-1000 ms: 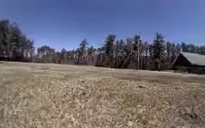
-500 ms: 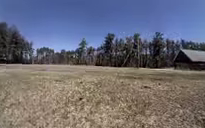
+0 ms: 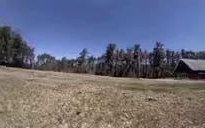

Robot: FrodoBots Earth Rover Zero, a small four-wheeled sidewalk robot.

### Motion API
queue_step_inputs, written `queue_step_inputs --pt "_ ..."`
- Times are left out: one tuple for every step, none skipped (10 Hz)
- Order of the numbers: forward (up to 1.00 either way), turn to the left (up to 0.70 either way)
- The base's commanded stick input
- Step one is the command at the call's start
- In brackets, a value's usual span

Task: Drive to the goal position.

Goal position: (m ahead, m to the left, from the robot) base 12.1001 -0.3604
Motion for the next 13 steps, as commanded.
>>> queue_step_inputs --pt "0.70 0.00" --pt "0.70 0.00" --pt "0.70 0.00" --pt "0.70 0.00" --pt "0.70 0.00" --pt "0.70 0.00" --pt "0.70 0.00" --pt "0.70 0.00" --pt "0.70 0.00" --pt "0.70 0.00" --pt "0.70 0.00" --pt "0.70 0.00" --pt "0.70 0.00"
